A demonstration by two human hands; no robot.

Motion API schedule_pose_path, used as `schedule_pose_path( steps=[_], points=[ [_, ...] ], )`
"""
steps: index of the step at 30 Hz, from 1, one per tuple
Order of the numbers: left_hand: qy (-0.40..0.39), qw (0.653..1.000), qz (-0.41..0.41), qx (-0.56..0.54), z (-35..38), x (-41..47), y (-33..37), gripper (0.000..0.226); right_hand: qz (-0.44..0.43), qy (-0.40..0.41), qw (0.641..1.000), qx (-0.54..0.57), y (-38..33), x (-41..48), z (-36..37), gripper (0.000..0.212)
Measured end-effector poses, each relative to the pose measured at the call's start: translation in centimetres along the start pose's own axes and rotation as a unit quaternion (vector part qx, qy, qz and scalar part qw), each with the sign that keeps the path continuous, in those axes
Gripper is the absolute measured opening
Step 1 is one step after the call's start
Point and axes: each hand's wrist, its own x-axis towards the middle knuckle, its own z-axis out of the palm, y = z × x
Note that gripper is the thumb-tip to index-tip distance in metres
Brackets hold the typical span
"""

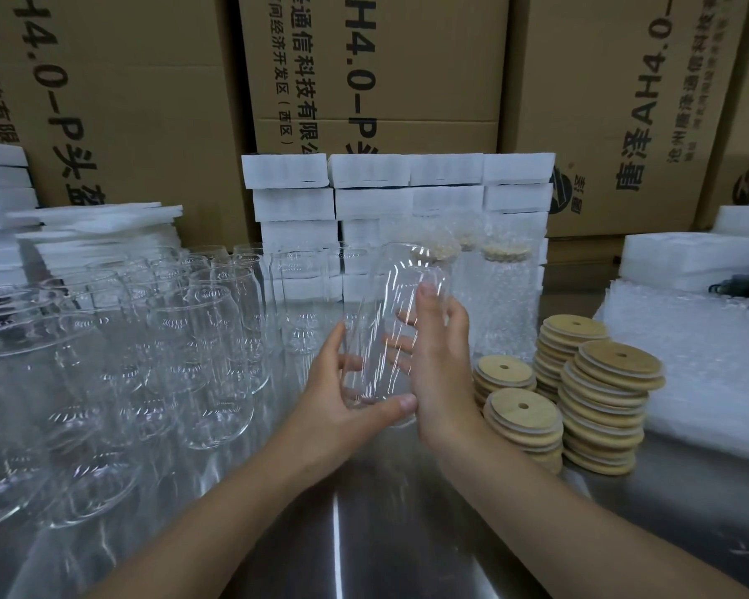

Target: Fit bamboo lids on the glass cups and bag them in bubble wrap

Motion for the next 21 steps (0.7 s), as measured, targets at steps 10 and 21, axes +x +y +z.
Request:
schedule_pose_path(
  steps=[10, 21],
  points=[
    [0.041, 0.999, 0.009, -0.013, 0.9, 0.5, -0.8, 0.088, -0.035, 0.078, 0.995, 0.051, -0.2, 0.0, 0.1, 0.090],
    [0.034, 0.994, 0.044, -0.092, 0.7, 0.5, -0.5, 0.068, 0.000, 0.049, 0.995, 0.087, -0.4, 0.5, -0.2, 0.068]
  ],
)
